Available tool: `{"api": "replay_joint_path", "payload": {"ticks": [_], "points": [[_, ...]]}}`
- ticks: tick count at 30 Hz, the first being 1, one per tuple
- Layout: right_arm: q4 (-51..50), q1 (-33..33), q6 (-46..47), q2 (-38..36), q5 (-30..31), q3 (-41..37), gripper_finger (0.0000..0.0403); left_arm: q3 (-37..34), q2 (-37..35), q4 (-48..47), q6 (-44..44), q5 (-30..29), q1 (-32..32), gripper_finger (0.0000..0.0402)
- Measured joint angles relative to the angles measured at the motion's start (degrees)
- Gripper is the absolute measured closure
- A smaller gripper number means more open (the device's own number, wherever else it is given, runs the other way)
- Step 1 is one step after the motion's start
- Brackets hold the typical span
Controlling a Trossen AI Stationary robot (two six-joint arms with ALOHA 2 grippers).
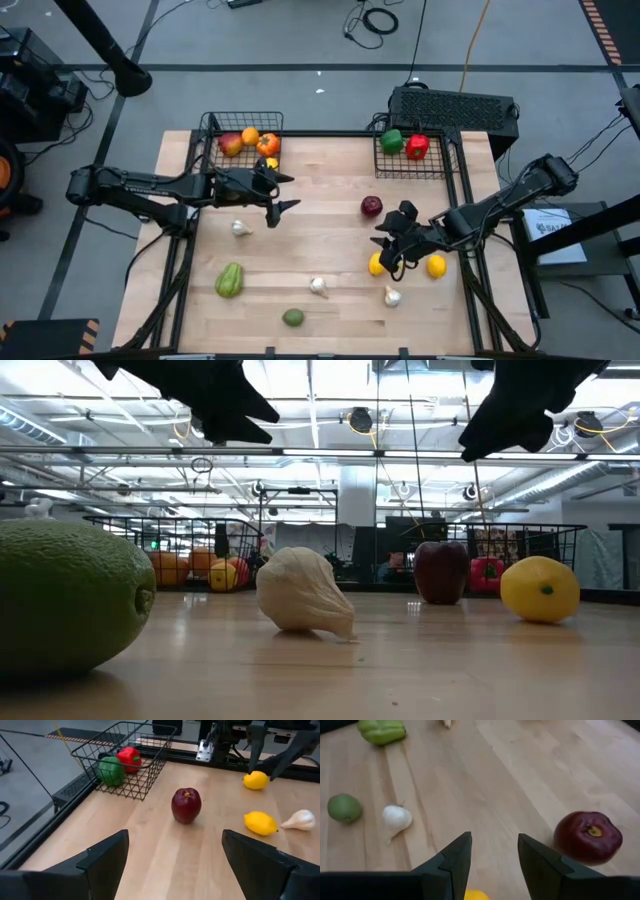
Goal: Sort produce into baskets
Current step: Put the left yellow lemon in the left basket
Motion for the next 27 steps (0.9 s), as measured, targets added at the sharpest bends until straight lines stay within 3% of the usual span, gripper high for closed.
{"api": "replay_joint_path", "payload": {"ticks": [18, 27], "points": [[1.78, 2.19, 13.85, 9.04, -0.44, 0.0, 0.025, 0.0, 0.0, 3.42, 7.65, -0.11, 0.02, 0.0075], [16.44, 4.83, 16.99, 14.67, -6.15, -0.03, 0.024, 0.0, 0.0, 1.13, 8.9, -0.11, 0.04, 0.0075]]}}
